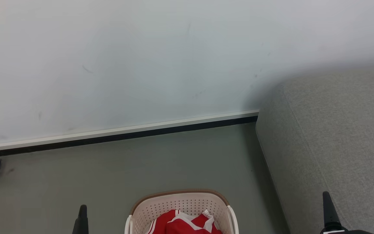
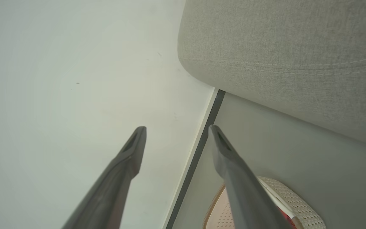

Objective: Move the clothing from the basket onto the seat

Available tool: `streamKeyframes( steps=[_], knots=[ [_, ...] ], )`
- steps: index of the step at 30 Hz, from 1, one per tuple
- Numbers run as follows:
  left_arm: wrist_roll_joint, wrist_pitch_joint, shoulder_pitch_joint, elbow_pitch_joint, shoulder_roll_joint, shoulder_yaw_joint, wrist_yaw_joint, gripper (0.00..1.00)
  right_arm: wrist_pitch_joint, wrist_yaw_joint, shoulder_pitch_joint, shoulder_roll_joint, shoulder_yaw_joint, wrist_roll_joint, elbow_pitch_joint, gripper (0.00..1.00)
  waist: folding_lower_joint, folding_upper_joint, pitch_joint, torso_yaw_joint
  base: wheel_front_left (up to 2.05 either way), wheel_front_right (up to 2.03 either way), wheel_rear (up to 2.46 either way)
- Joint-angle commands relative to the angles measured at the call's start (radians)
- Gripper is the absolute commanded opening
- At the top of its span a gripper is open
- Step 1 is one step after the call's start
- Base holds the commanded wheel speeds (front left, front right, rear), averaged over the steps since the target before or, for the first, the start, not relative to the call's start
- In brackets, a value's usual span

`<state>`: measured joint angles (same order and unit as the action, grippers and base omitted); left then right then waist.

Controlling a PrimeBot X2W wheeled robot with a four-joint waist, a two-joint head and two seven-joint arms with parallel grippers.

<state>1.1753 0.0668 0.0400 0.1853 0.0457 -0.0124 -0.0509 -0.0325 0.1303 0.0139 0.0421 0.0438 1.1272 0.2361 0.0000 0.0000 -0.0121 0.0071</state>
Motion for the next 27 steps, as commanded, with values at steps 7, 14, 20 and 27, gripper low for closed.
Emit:
streamKeyframes(
  steps=[7, 14, 20, 27],
  knots=[
    [-0.138, 0.029, -0.014, -0.034, 0.005, -0.022, 0.02, 1.0, -0.033, 0.0, 0.031, 0.008, -0.041, -0.14, 0.014, 1.0, 0.0, 0.0, -0.007, 0.005, 0.0, 0.0, 0.0],
    [-0.262, 0.046, -0.023, -0.047, 0.005, -0.036, 0.042, 1.0, -0.052, 0.0, 0.039, 0.008, -0.063, -0.254, 0.024, 1.0, 0.0, 0.0, -0.011, 0.01, 0.0, 0.0, 0.0],
    [-0.391, 0.063, -0.036, -0.052, 0.005, -0.05, 0.057, 1.0, -0.037, 0.0, 0.046, 0.008, -0.105, -0.392, 0.029, 1.0, 0.0, 0.0, -0.016, 0.014, 0.0, 0.0, 0.0],
    [-0.489, 0.081, -0.041, -0.065, 0.005, -0.054, 0.074, 1.0, -0.025, 0.0, 0.047, 0.009, -0.163, -0.509, 0.032, 1.0, 0.0, 0.0, -0.022, 0.018, 0.0, 0.0, 0.0]
  ],
)
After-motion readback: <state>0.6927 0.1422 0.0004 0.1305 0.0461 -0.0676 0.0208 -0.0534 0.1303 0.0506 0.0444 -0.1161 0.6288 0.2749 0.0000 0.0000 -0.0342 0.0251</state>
